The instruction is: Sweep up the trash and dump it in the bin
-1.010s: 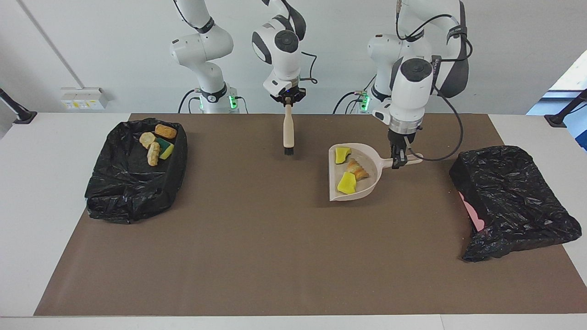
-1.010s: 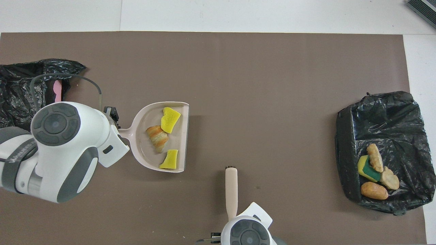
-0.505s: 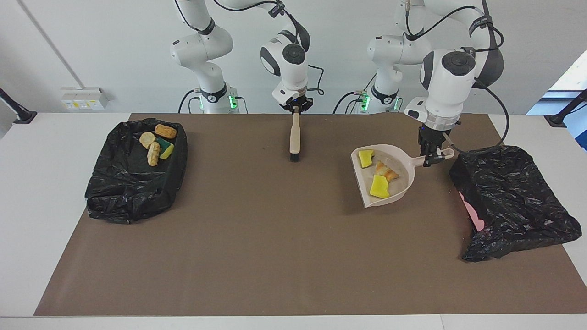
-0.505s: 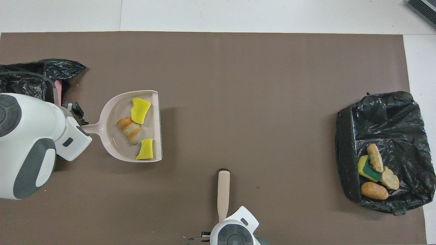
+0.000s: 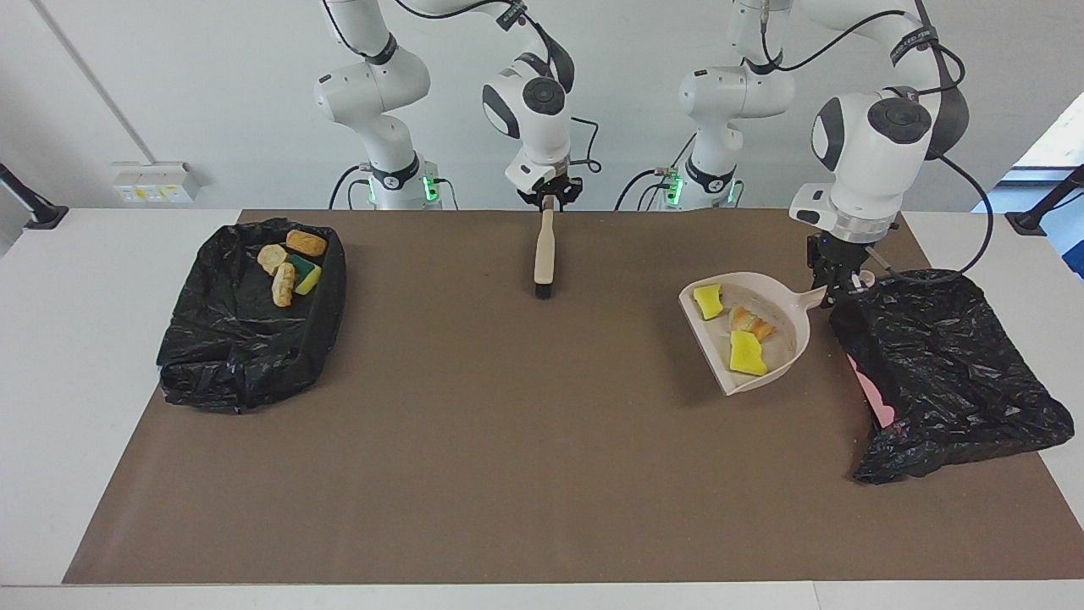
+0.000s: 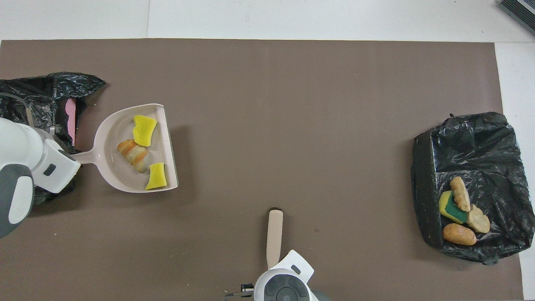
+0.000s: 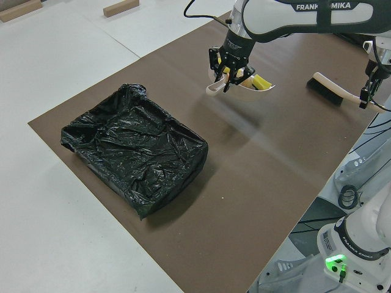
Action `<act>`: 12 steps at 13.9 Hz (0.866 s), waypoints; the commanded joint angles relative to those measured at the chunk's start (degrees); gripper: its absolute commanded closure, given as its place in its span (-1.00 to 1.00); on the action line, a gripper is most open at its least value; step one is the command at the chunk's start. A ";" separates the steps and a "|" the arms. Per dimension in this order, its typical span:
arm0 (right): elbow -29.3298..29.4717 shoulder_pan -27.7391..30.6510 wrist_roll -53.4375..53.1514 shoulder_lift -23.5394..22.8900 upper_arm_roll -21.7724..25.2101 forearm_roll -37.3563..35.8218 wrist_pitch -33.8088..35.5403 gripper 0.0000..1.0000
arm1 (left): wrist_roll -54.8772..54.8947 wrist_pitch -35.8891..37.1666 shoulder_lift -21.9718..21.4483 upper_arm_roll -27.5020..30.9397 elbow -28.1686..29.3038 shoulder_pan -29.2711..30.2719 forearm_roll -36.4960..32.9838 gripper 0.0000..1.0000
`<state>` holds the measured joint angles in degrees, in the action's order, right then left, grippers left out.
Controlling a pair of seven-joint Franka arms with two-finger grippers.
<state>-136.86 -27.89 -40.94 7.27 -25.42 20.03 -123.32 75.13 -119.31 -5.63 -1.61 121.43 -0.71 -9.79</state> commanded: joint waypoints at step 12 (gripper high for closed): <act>22.24 21.57 15.79 -2.70 5.80 -15.28 11.68 -1.00 | 9.51 -4.61 6.59 -0.50 -11.39 17.30 8.56 1.00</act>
<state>-118.01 -7.58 -28.58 5.40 -22.02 5.77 -114.33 82.96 -123.00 0.34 -1.44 111.37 13.38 -2.70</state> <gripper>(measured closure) 0.000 0.687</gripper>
